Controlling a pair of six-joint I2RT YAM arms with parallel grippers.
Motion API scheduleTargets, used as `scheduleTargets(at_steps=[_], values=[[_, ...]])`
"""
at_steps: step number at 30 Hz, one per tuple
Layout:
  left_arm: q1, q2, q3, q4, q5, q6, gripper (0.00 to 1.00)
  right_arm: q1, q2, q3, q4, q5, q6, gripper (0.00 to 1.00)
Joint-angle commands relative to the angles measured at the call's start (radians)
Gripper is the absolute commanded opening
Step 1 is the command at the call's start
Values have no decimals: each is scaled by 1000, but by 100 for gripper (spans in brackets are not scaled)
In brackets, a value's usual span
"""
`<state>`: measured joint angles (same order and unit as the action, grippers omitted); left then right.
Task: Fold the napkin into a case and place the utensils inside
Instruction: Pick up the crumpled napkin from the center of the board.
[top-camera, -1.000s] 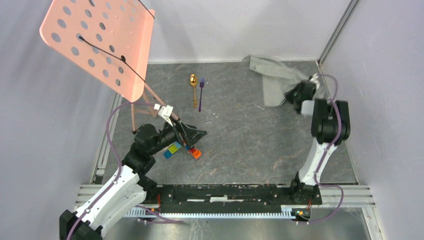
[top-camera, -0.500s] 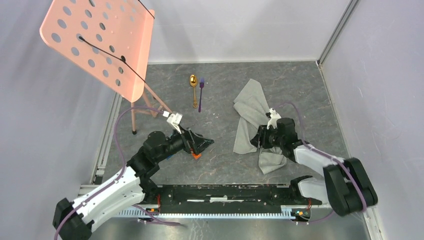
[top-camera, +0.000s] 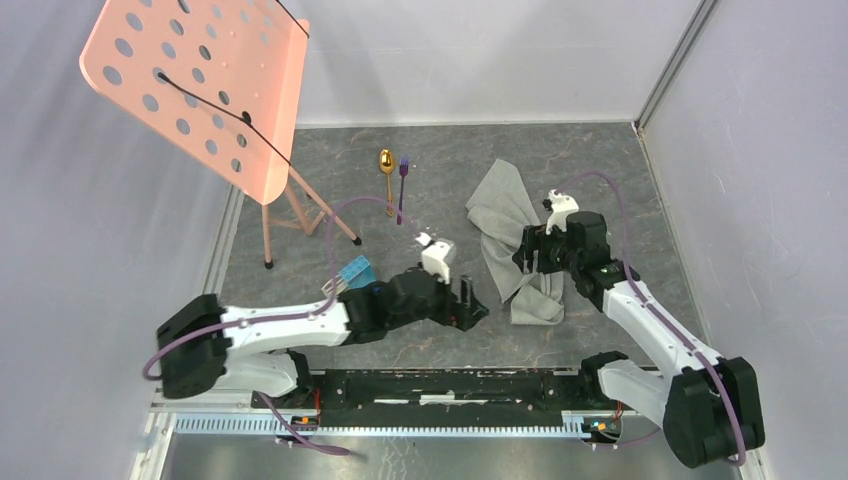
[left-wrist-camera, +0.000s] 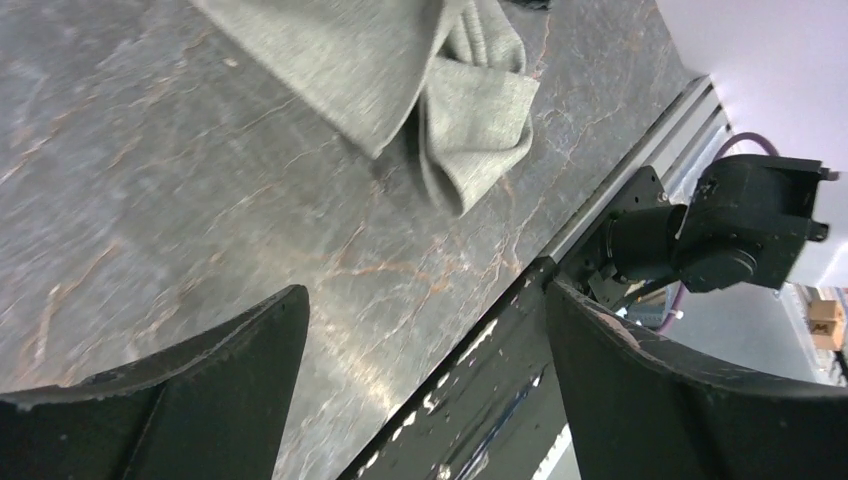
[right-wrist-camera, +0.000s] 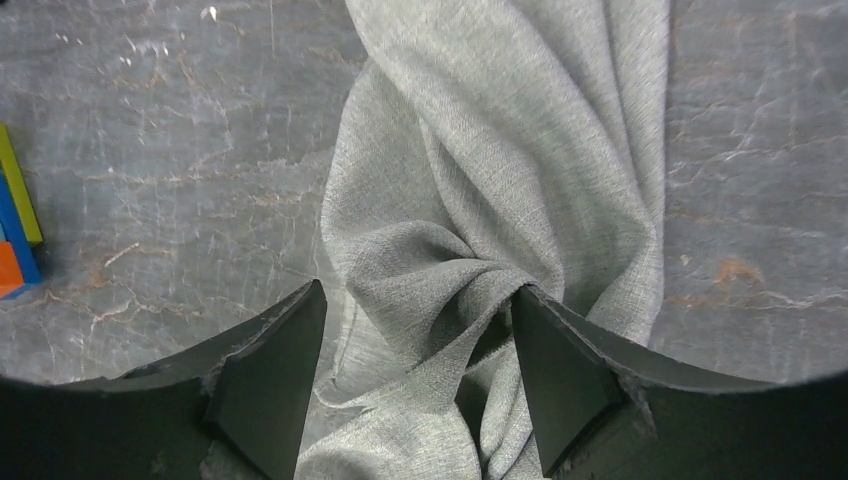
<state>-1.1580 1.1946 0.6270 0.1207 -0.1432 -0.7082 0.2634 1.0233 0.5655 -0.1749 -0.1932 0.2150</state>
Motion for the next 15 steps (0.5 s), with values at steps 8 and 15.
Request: scheduleTargets(at_steps=[8, 15], values=[[-42, 370, 265, 81, -111, 66, 96, 53, 66, -5, -16, -223, 47, 19], [-43, 358, 134, 199, -77, 49, 98, 125, -43, 18, -213, -144, 10, 49]])
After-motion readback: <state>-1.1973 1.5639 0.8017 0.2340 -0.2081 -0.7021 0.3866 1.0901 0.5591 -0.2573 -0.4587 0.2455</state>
